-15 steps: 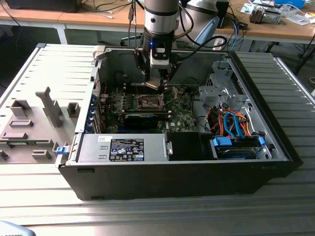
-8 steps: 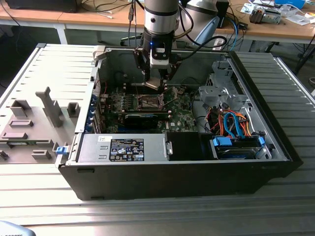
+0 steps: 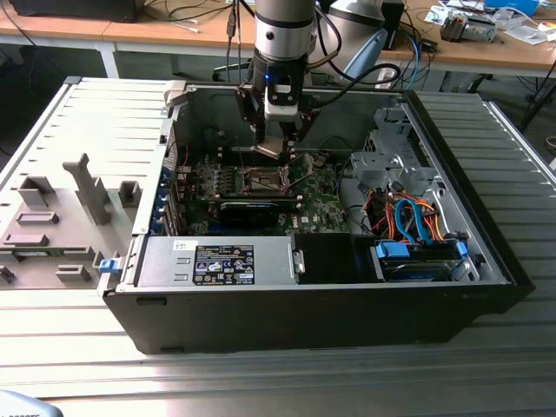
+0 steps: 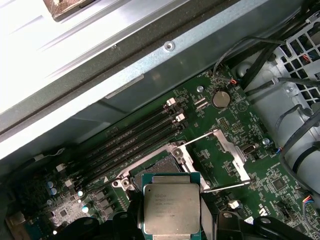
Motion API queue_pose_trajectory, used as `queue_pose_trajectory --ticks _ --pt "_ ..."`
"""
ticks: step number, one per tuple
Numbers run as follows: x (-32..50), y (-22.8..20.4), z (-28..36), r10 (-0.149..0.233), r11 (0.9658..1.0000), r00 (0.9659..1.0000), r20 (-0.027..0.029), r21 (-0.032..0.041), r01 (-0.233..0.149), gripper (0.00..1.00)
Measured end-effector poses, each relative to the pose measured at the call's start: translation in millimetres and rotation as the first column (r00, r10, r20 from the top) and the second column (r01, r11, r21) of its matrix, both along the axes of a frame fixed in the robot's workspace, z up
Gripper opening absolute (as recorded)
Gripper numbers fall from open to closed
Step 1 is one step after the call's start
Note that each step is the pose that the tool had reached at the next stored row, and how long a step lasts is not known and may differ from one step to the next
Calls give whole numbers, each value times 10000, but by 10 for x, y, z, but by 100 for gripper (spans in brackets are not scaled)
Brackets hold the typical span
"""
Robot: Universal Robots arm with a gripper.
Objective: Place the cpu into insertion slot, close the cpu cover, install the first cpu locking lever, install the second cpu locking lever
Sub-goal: 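Place the cpu into insertion slot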
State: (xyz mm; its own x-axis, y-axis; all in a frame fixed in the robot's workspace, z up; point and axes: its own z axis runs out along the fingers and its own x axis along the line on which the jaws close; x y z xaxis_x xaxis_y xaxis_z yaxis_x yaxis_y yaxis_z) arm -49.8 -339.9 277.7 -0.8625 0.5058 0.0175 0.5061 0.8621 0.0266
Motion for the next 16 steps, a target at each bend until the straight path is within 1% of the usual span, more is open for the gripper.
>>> queue_pose_trajectory --ticks 16 --pt "0 0 -2 -96 10000 10000 0 0 96 55"
